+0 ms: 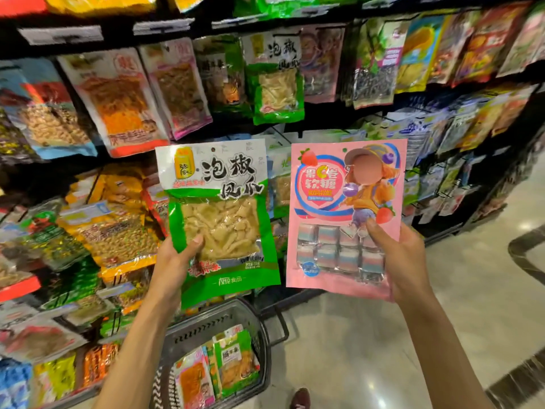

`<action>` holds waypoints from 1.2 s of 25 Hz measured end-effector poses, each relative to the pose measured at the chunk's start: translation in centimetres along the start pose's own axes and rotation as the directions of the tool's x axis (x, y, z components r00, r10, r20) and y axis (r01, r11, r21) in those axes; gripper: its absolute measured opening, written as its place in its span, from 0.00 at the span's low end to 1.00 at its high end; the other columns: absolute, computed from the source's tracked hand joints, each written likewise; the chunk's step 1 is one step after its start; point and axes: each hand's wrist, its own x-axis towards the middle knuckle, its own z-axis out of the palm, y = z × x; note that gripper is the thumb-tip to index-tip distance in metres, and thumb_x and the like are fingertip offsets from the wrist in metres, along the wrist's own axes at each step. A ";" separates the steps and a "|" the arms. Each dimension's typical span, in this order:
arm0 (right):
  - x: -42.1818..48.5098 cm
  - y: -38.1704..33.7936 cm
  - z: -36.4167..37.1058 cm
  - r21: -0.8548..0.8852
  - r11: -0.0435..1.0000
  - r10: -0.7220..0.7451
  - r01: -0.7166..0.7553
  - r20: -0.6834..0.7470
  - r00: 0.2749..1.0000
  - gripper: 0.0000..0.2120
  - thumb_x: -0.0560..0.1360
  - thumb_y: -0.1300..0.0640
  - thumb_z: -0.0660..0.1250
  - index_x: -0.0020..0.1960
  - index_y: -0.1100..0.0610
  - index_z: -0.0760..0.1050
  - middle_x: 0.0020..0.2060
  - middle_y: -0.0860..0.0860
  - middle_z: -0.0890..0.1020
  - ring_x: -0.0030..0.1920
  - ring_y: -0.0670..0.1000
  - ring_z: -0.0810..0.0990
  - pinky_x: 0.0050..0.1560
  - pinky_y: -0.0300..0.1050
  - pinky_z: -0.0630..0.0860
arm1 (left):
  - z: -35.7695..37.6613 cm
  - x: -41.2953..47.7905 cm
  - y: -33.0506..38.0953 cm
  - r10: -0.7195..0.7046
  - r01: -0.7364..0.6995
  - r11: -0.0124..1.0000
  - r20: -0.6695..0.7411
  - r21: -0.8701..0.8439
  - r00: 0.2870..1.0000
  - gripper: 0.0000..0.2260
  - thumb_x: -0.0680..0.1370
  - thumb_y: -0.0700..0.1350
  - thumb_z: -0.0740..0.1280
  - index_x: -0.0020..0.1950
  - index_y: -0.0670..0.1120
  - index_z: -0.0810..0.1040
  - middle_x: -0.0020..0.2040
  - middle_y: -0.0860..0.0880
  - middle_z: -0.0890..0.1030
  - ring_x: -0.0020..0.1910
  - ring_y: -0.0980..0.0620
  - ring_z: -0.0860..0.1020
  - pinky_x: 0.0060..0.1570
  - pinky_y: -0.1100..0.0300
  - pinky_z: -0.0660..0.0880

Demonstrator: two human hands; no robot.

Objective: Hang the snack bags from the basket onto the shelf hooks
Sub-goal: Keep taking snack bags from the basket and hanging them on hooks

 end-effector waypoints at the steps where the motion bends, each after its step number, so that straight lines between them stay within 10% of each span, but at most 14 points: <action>1: 0.9 -0.2 -0.4 0.000 1.000 -0.001 0.001 -0.011 1.000 0.16 0.72 0.48 0.74 0.58 0.52 0.81 0.50 0.50 0.86 0.54 0.54 0.84 0.59 0.61 0.78 | 1.0 0.9 0.2 0.007 -0.007 1.000 0.011 -0.005 1.000 0.01 0.79 0.43 0.66 0.50 0.47 0.77 0.44 0.53 0.80 0.43 0.58 0.77 0.44 0.62 0.69; 30: 35.2 -7.2 -4.8 -0.003 0.977 -0.211 0.212 0.075 0.975 0.12 0.75 0.48 0.72 0.56 0.51 0.82 0.51 0.47 0.86 0.56 0.50 0.83 0.64 0.60 0.75 | 26.9 25.3 9.6 0.265 -0.262 0.952 0.000 -0.160 0.964 0.10 0.80 0.39 0.65 0.61 0.47 0.77 0.50 0.55 0.83 0.47 0.62 0.82 0.42 0.71 0.75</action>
